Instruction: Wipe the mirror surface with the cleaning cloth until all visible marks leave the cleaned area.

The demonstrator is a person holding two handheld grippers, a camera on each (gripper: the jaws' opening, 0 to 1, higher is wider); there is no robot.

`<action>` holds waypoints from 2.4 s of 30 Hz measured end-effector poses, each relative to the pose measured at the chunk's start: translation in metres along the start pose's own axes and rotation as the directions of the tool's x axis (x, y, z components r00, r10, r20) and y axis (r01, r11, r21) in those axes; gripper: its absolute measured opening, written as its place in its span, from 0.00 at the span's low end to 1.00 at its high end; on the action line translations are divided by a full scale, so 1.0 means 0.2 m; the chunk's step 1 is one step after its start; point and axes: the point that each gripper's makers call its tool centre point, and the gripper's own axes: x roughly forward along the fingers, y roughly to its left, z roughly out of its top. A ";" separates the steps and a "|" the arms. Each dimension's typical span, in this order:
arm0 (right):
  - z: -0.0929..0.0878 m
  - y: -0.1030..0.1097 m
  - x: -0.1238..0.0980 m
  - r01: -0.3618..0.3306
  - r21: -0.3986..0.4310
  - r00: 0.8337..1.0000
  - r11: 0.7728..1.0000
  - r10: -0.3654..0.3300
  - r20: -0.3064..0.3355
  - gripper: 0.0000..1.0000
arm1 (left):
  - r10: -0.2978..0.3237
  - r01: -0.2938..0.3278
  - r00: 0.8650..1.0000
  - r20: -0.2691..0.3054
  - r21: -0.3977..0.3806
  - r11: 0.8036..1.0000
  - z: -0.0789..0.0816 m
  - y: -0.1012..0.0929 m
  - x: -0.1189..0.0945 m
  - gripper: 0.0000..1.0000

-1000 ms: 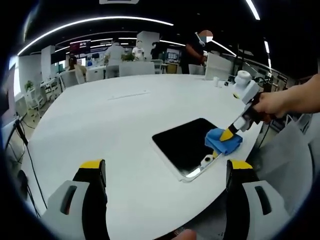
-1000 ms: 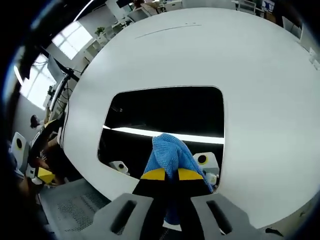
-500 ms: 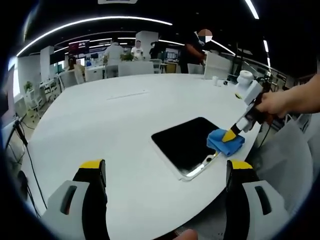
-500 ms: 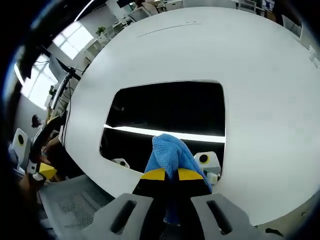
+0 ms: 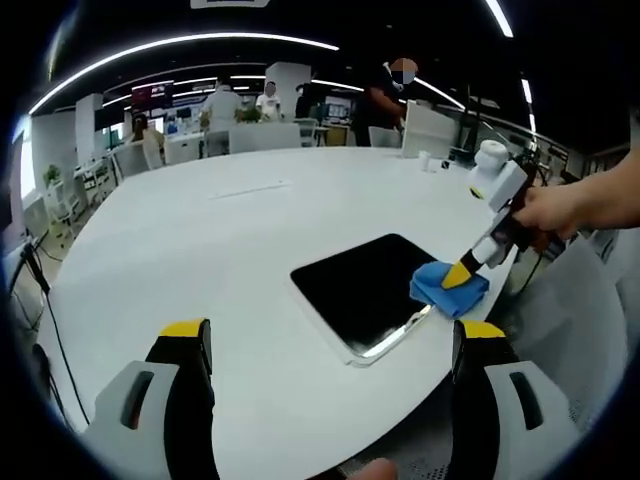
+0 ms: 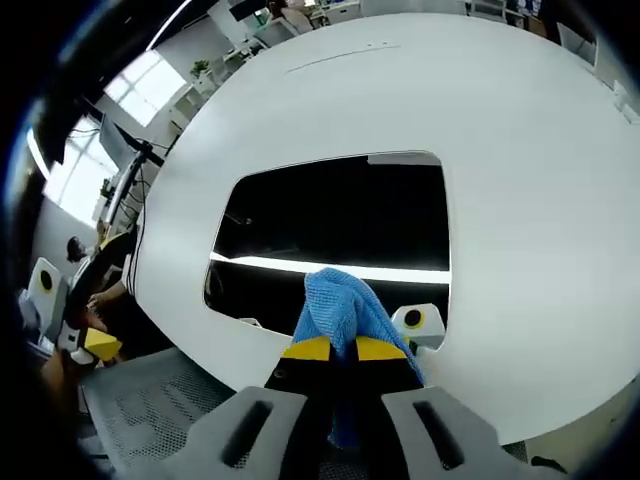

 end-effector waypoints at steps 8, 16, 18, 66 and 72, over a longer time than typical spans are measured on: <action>0.00 0.00 0.00 0.002 -0.008 1.000 1.000 -0.002 -0.007 0.00 | 0.012 -0.012 1.000 0.013 -0.016 1.000 0.00 0.02 -0.02 0.99; -0.01 -0.01 -0.01 -0.003 -0.012 1.000 1.000 0.003 -0.011 0.00 | 0.019 -0.019 1.000 0.012 -0.022 1.000 -0.01 0.02 -0.03 0.99; -0.01 -0.02 -0.01 -0.003 -0.008 1.000 1.000 0.003 -0.011 0.00 | 0.022 -0.022 1.000 0.009 -0.021 1.000 -0.01 0.02 -0.03 0.99; -0.01 -0.23 -0.09 0.024 0.011 1.000 1.000 -0.024 0.003 0.00 | 0.028 -0.028 1.000 -0.001 -0.002 1.000 0.01 0.02 -0.01 0.99; 0.01 -0.23 -0.07 0.025 -0.002 1.000 1.000 -0.025 0.003 0.00 | 0.026 -0.026 1.000 0.001 -0.019 0.999 0.01 0.02 -0.02 0.99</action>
